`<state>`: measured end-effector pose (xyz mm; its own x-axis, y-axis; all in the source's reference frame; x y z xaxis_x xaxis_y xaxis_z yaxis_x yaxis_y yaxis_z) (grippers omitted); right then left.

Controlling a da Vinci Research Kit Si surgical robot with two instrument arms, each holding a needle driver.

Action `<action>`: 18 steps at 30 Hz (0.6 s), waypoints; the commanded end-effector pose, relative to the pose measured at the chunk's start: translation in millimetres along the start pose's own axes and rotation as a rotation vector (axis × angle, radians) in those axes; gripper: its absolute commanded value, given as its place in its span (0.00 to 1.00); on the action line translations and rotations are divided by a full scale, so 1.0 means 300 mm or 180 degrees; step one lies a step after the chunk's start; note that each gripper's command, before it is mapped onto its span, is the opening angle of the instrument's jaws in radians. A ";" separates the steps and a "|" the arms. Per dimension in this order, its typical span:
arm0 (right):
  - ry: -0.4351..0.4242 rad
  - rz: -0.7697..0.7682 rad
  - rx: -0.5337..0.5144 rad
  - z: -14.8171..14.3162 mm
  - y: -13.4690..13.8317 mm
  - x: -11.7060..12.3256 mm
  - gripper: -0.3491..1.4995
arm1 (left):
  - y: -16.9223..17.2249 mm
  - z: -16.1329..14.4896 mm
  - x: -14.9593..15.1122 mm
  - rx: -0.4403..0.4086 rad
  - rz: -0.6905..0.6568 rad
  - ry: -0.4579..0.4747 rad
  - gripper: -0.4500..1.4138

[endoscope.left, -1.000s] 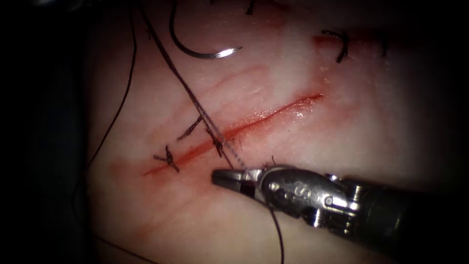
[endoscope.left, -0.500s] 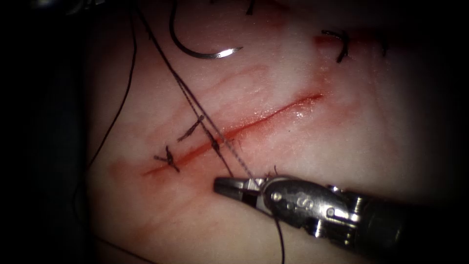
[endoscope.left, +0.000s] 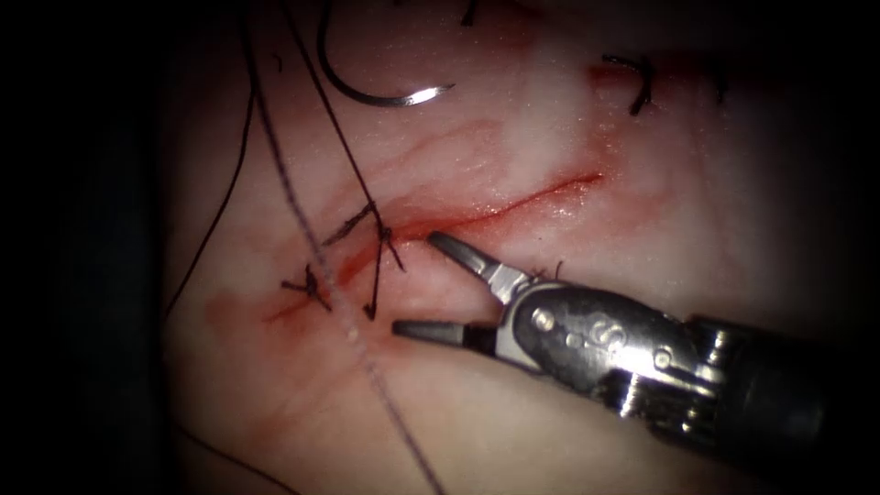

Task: Wound Closure
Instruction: Cut the long suture end with the right gripper.

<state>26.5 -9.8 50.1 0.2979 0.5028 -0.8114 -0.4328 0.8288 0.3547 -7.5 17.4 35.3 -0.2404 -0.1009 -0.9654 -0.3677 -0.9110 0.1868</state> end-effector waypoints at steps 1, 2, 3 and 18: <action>0.0008 0.0015 0.0061 0.0033 0.0023 0.0024 0.89 | -0.001 0.003 0.001 -0.0008 0.0004 0.0024 0.05; 0.0008 0.0035 0.0111 0.0037 0.0041 0.0036 0.85 | -0.001 0.003 0.001 -0.0014 0.0001 0.0034 0.05; 0.0004 0.0051 0.0106 0.0039 0.0057 0.0045 0.83 | 0.000 0.003 0.002 -0.0019 0.0000 0.0043 0.05; -0.0140 0.0030 0.0024 0.0251 0.0126 -0.0014 0.87 | 0.002 0.006 0.003 -0.0054 0.0032 0.0094 0.05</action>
<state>30.4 -5.4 55.0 0.3321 0.5245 -0.7839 -0.4300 0.8239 0.3691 -9.2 16.5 34.7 -0.2190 -0.1186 -0.9685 -0.3470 -0.9182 0.1909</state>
